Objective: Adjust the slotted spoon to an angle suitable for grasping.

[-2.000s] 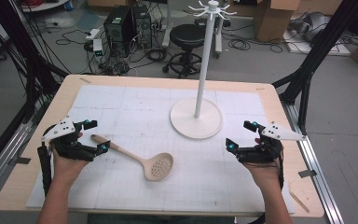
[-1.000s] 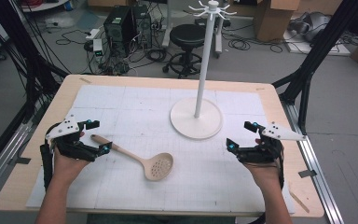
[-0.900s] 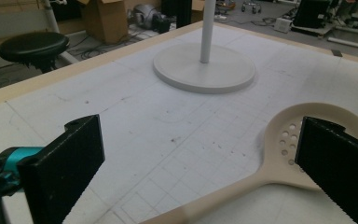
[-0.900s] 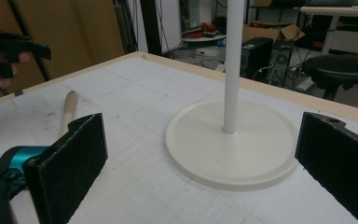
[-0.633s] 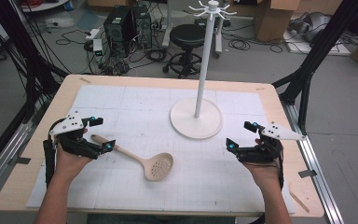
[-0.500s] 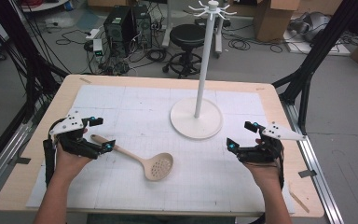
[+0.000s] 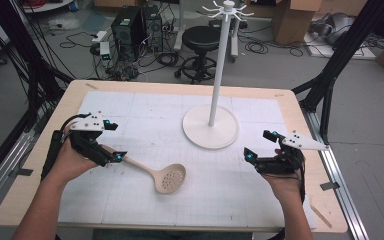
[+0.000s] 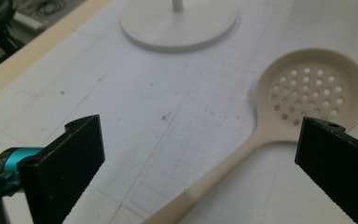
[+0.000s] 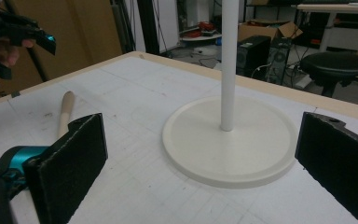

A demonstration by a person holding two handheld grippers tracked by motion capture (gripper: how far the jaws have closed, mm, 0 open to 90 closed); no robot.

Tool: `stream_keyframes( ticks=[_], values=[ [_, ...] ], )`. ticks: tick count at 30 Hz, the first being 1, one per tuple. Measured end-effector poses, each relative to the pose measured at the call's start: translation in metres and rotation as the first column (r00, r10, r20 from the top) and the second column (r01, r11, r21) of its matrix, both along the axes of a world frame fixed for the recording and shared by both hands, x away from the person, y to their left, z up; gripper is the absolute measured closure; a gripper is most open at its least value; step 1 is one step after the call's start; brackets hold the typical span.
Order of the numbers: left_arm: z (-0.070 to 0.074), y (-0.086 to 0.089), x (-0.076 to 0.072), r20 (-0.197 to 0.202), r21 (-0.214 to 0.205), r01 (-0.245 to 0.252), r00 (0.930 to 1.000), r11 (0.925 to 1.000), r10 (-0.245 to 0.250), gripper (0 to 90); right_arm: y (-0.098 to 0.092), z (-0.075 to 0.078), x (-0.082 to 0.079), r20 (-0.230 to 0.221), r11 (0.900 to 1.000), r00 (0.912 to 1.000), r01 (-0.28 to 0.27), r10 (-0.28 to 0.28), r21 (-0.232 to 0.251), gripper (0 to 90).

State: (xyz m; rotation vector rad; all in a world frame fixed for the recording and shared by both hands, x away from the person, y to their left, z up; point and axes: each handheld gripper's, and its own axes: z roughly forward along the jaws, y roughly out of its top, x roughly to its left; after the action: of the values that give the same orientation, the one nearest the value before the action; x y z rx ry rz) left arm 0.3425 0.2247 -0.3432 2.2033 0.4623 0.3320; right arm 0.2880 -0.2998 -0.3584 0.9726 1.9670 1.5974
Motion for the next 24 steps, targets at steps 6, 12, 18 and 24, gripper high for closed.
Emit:
stream_keyframes(
  ticks=[6, 12, 18, 24],
  values=[
    [-0.01, -0.016, 0.012, -0.073, 0.121, 0.065, 0.9958, 0.9905, -0.056, 1.8, -0.001, -0.001, 0.0, -0.002, 1.0, 1.0, -0.001, 0.001, 0.002, 0.9],
    [-0.029, -0.029, 0.02, -0.131, 0.234, 0.088, 0.9897, 0.9682, -0.059, 1.8, -0.002, -0.001, 0.0, -0.003, 1.0, 1.0, 0.001, -0.001, 0.005, 0.9],
    [-0.044, -0.037, 0.027, -0.181, 0.312, 0.139, 0.9798, 0.9399, -0.085, 9.7, -0.003, -0.003, 0.002, -0.008, 1.0, 1.0, 0.004, -0.004, 0.003, 0.9],
    [-0.057, -0.042, 0.03, -0.202, 0.381, 0.159, 0.9756, 0.9106, -0.086, 14.5, -0.003, -0.003, 0.002, -0.009, 1.0, 1.0, 0.004, -0.004, 0.003, 0.9]
  ],
)
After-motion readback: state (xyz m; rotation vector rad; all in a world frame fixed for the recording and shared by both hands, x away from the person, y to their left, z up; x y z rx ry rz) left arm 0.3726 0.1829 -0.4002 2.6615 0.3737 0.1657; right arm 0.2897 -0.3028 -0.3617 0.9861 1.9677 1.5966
